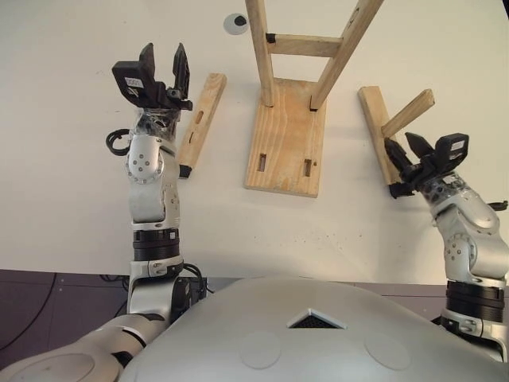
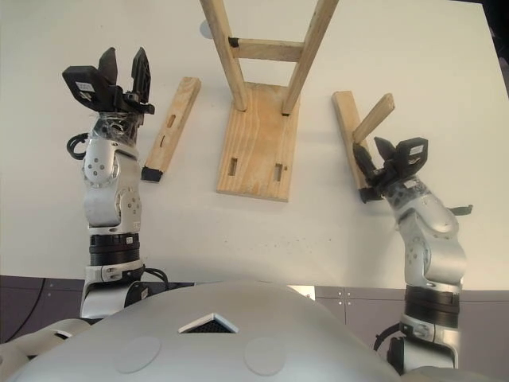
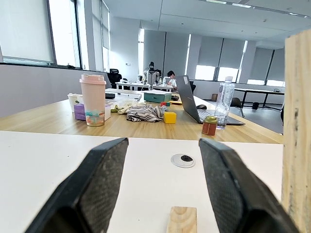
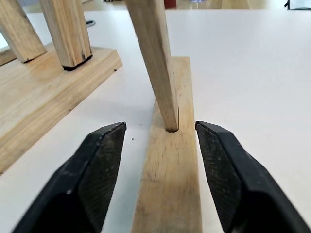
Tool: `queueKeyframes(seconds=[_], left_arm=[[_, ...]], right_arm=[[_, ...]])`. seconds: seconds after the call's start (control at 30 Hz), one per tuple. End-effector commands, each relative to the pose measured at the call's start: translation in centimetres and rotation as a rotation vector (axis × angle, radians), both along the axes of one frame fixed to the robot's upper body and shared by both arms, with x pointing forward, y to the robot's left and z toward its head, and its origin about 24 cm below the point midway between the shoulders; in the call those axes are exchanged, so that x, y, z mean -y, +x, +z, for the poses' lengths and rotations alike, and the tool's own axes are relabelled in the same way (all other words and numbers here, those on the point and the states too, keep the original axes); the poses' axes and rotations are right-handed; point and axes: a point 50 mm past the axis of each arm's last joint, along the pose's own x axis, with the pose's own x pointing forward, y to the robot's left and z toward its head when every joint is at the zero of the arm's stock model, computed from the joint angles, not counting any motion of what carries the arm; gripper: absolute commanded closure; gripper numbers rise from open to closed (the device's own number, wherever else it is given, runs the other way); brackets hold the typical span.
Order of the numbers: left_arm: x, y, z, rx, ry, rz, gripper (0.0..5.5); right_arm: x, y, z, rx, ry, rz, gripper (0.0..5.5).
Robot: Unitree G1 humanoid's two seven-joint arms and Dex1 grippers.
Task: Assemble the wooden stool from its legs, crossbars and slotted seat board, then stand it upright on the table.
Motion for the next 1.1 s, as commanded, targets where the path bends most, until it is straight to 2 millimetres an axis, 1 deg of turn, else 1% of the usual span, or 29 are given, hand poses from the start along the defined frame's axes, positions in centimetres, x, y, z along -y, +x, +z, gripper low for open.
queueKeyframes(seconds=[0.03, 0.13, 0.27, 0.33, 0.4, 0.53, 0.63, 0.7, 0.77, 0.83, 0.87, 0.9, 0.93, 1.0, 1.07, 1.1], left_arm=[[0.2, -0.1, -0.2, -0.010, 0.007, 0.004, 2.85], [0.0, -0.2, -0.3, -0.013, 0.010, 0.007, 2.85], [0.0, -0.2, -0.3, -0.013, 0.012, 0.006, 2.85], [0.1, -0.2, -0.4, -0.017, 0.007, 0.005, 2.85], [0.1, -0.1, -0.5, -0.022, 0.001, 0.004, 2.85], [0.1, -0.1, -0.6, -0.026, -0.006, 0.011, 2.85], [0.2, 0.0, -0.6, -0.024, -0.010, 0.013, 2.85], [0.2, 0.0, -0.6, -0.025, -0.014, 0.016, 2.85], [0.2, 0.0, -0.5, -0.026, -0.018, 0.014, 2.85], [0.5, 0.0, -0.1, -0.028, -0.059, -0.037, 2.85], [0.9, -0.1, 0.2, -0.035, -0.105, -0.096, 2.85], [1.6, -0.1, 0.7, -0.048, -0.146, -0.184, 2.85], [2.2, -0.3, 1.2, -0.059, -0.178, -0.266, 2.85], [3.9, -1.1, 2.5, -0.080, -0.219, -0.491, 2.85], [5.4, -2.2, 3.9, -0.093, -0.274, -0.693, 2.85], [6.0, -2.6, 4.5, -0.098, -0.309, -0.780, 2.66]], right_arm=[[0.0, -0.8, -0.6, -0.070, -0.065, 0.006, 2.19], [0.4, -1.1, -1.4, -0.106, -0.109, -0.006, 2.19], [1.7, -1.1, -2.2, -0.140, -0.157, -0.024, 2.19], [2.2, -1.1, -2.7, -0.165, -0.177, -0.011, 2.51], [2.5, -1.2, -3.0, -0.184, -0.189, 0.040, 2.85], [3.2, -0.8, -2.6, -0.175, -0.179, 0.098, 3.45], [3.5, -0.1, -2.2, -0.151, -0.126, 0.081, 3.46], [3.3, 0.6, -1.5, -0.126, -0.033, 0.052, 3.46], [2.9, 1.5, 0.1, -0.074, 0.133, 0.032, 3.46], [2.8, 2.4, 2.7, 0.003, 0.282, 0.022, 3.47], [2.8, 2.9, 4.4, 0.054, 0.342, 0.037, 3.47], [2.8, 3.4, 6.3, 0.110, 0.387, 0.073, 3.47], [2.7, 3.7, 7.8, 0.146, 0.409, 0.112, 3.47], [2.8, 4.3, 11.5, 0.226, 0.445, 0.227, 3.47], [2.7, 4.3, 14.9, 0.280, 0.449, 0.352, 3.47], [2.4, 4.1, 16.0, 0.288, 0.428, 0.411, 3.47]])
